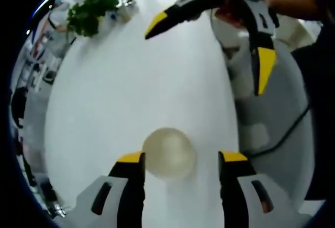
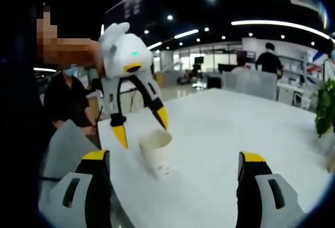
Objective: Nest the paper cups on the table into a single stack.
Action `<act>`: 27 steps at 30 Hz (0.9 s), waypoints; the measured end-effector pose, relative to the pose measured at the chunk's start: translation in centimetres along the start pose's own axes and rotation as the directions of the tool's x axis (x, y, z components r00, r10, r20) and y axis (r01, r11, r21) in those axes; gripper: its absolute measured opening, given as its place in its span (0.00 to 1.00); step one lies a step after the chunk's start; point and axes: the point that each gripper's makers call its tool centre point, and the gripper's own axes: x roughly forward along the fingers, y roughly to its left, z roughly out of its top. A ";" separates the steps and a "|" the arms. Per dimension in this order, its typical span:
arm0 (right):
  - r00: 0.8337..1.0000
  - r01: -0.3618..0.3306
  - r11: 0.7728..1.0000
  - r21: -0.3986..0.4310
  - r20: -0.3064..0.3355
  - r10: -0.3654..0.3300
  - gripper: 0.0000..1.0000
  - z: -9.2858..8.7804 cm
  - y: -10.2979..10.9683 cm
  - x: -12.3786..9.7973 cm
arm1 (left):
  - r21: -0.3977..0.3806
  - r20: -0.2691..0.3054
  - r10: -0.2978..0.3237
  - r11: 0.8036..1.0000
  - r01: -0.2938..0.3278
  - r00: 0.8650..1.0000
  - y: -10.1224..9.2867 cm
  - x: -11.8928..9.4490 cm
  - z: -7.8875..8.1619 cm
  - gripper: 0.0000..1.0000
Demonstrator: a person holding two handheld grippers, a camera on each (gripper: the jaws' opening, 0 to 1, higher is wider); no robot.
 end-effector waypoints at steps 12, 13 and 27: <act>0.999 0.027 1.000 -0.014 0.036 -0.026 1.00 2.2 -1.9 -0.5 | -0.268 0.322 0.159 0.961 -0.071 0.933 3.8 -4.2 0.0 0.81; 0.999 0.026 1.000 -0.017 0.038 -0.025 1.00 2.3 -1.9 -0.5 | -0.291 0.339 0.176 0.954 -0.074 0.924 4.1 -4.5 -0.3 0.83; 0.998 -0.001 0.997 -0.073 0.059 0.006 1.00 4.1 -2.2 0.7 | -0.387 0.458 0.325 0.911 -0.143 0.828 4.5 -6.5 -4.6 0.99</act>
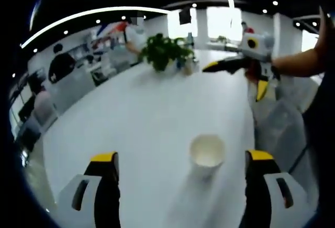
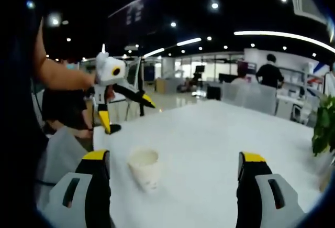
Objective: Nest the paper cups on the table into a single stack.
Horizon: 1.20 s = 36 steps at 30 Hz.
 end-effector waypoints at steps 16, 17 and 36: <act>0.998 -0.060 0.997 -0.045 -0.034 0.058 1.00 -2.0 1.1 2.5 | -0.066 0.112 0.025 0.998 -0.018 0.993 -0.5 0.4 -3.6 0.99; 0.997 -0.063 0.997 -0.047 -0.037 0.062 1.00 -2.2 1.1 2.7 | -0.058 0.123 0.022 0.998 -0.015 0.992 -0.6 0.5 -3.6 0.99; 0.989 -0.116 0.993 -0.030 -0.098 0.112 0.99 -6.0 2.3 5.1 | -0.009 0.120 -0.024 1.000 0.025 0.993 -1.5 3.3 -5.9 0.99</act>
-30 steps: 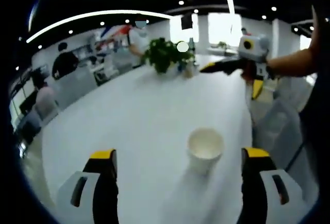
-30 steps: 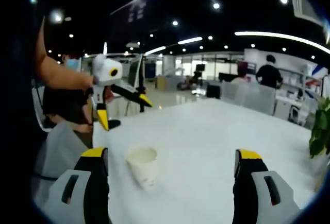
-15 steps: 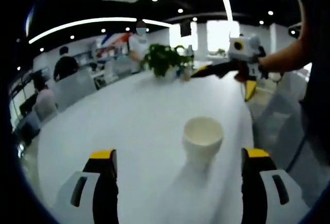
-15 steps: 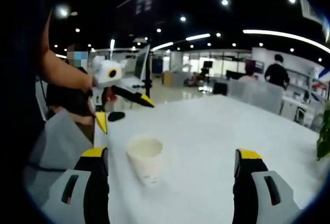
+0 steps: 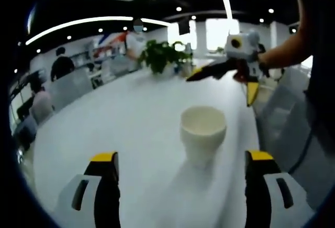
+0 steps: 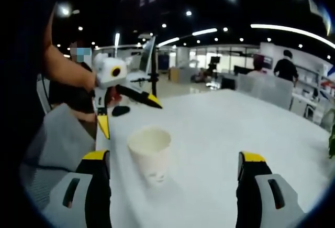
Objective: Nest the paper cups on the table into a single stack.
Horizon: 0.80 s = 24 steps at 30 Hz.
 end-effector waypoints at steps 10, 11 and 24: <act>0.997 -0.033 0.999 -0.042 -0.066 0.030 0.84 -2.3 1.4 1.5 | 0.030 -0.057 -0.032 0.999 0.034 0.998 -1.0 1.7 -2.1 0.88; 0.997 -0.034 0.999 -0.039 -0.069 0.031 0.82 -2.5 1.4 1.6 | 0.031 -0.059 -0.034 0.999 0.036 0.998 -1.0 1.9 -2.1 0.86; 0.993 -0.056 0.998 -0.027 -0.110 0.052 0.66 -3.5 2.1 3.1 | 0.045 -0.083 -0.066 0.997 0.070 0.994 -2.2 3.6 -2.1 0.66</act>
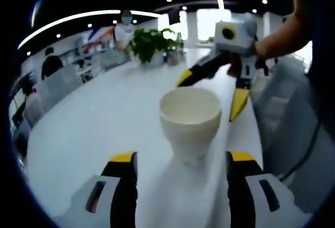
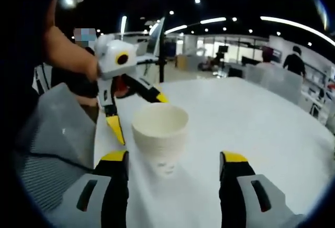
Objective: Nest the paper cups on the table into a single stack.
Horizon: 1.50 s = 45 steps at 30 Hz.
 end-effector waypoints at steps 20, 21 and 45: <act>0.991 -0.116 0.993 -0.025 -0.070 0.114 0.35 -0.9 1.5 2.1 | 0.045 -0.024 -0.067 0.997 0.068 0.998 -1.2 1.7 0.4 0.35; 0.992 -0.109 0.994 -0.021 -0.069 0.107 0.35 -0.9 1.4 2.2 | 0.040 -0.028 -0.067 0.997 0.068 0.997 -1.2 1.7 0.4 0.35; 0.995 -0.098 0.994 -0.039 -0.033 0.097 0.34 2.4 -1.4 2.2 | -0.004 0.011 -0.070 0.998 0.070 0.997 1.9 1.5 3.2 0.34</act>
